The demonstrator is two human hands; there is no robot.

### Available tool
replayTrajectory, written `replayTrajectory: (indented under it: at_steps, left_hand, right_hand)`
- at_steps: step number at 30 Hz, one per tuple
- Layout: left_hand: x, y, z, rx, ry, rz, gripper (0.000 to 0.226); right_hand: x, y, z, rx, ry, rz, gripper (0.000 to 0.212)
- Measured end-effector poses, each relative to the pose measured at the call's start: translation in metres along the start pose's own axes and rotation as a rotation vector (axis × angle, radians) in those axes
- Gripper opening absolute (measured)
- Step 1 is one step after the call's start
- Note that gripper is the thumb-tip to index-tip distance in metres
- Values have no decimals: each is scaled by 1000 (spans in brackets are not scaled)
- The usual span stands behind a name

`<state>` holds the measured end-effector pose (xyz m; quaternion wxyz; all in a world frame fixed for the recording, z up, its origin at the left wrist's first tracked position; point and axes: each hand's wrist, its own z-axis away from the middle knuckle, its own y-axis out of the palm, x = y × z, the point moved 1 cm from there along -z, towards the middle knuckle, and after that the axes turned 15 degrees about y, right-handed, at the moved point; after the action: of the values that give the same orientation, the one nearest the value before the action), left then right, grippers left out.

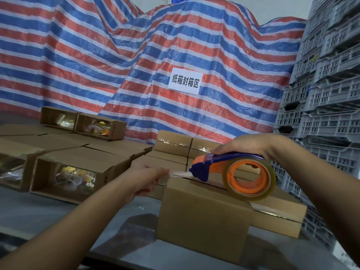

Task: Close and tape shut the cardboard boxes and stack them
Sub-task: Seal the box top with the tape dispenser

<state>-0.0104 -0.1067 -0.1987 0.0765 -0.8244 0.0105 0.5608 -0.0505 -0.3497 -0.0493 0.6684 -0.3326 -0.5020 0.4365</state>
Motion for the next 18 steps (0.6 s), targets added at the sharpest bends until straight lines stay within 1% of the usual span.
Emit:
replayTrajectory:
  at_steps: [2,4,7,10,13,17,18]
  left_hand:
    - [4,1,1,18,-19,3,29]
    - [10,4,3,24,-63,17,26]
    - [20,11,8,47,-136,104,31]
    - [25,19,12,90,-180,215,35]
    - [27,25,16,75,-196,291,43]
    - [28,32,21,49,-197,306,48]
    - [27,32,21,49,-195,296,49]
  right_hand:
    - [0,0,-1,-15,3,18,34]
    - [1,0,-3,-23,2,12,30]
    - [2,1,-3,-31,-4,19,24]
    - [2,1,-4,-34,17,36,32]
    - [1,1,-6,-33,13,42,36]
    - [2,0,-5,-73,-32,79,24]
    - [3,0,-6,-60,-30,72,24]
